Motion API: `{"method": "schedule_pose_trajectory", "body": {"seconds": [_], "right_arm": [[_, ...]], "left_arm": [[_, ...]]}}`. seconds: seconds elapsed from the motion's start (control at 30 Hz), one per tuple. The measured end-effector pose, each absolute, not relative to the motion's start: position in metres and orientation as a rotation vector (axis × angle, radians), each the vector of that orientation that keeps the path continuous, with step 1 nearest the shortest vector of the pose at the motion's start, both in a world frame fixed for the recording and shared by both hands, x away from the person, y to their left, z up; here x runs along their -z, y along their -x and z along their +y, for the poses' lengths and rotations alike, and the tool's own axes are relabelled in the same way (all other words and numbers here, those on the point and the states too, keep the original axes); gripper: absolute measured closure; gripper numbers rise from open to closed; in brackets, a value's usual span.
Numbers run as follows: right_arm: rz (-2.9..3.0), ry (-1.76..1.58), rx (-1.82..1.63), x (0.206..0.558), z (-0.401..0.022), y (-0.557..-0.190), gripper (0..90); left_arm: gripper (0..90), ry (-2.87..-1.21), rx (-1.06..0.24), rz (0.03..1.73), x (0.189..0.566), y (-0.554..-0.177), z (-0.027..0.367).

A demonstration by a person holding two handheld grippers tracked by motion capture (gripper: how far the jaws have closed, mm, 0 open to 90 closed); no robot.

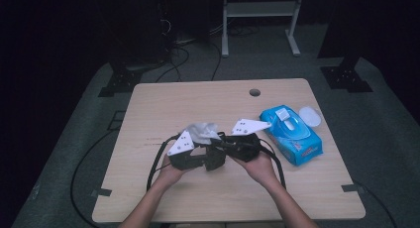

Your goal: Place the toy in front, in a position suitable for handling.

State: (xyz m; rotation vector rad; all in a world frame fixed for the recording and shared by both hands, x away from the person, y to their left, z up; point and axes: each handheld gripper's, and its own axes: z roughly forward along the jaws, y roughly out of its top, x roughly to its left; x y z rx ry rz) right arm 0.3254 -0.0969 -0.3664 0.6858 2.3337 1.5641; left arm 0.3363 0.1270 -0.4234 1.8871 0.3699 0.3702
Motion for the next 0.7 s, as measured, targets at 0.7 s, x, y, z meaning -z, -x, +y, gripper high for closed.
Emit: {"method": "schedule_pose_trajectory", "body": {"seconds": [0.7], "right_arm": [[2.29, -0.731, -1.525, 0.366, -0.11, -0.329, 85.1]], "left_arm": [[61.1, -1.887, -0.367, 0.367, 0.424, -0.335, 0.129]]}}
